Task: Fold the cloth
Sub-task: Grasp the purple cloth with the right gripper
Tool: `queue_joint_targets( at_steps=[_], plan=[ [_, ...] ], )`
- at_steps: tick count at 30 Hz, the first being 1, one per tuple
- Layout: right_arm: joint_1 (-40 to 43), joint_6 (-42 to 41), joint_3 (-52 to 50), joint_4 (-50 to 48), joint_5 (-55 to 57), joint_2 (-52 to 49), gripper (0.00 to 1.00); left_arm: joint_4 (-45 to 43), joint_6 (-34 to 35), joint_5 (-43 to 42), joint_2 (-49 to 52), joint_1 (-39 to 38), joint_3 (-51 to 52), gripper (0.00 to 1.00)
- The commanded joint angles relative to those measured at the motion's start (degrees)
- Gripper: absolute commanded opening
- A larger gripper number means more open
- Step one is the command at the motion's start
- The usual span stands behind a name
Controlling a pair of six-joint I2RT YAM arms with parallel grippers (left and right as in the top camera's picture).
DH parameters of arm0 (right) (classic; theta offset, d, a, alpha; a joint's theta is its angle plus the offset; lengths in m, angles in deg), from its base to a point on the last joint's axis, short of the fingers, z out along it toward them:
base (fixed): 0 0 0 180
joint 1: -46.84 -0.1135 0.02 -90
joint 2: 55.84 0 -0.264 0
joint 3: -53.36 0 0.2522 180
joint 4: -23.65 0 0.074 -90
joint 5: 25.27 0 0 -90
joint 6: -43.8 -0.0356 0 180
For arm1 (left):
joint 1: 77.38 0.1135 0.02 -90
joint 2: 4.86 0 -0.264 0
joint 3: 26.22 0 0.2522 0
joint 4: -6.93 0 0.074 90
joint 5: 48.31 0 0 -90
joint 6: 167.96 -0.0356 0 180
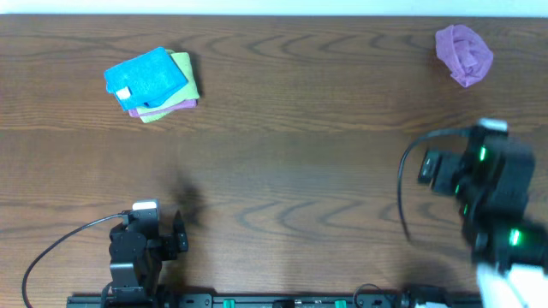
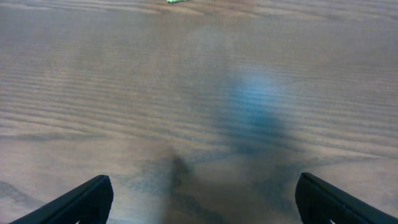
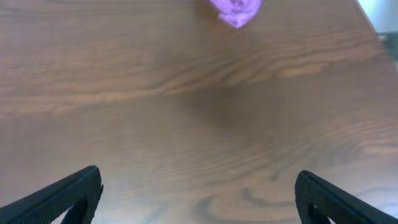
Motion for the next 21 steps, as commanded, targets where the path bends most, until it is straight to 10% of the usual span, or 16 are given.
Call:
queue_joint_targets(
  at_steps=[1, 7, 21],
  plan=[
    [3.67, -1.16, 10.97, 0.59, 1.73, -11.78, 0.99, 1.53, -0.02, 0.83, -0.17, 0.33, 0.70, 0.95],
    [6.69, -1.11, 28.20, 1.97, 0.63, -29.46, 0.99, 1.55, -0.02, 0.83, -0.17, 0.33, 0.70, 0.95],
    [8.44, -0.28, 28.96, -16.04, -0.74, -45.16, 0.99, 1.53, -0.02, 0.83, -0.17, 0.33, 0.70, 0.95]
  ],
)
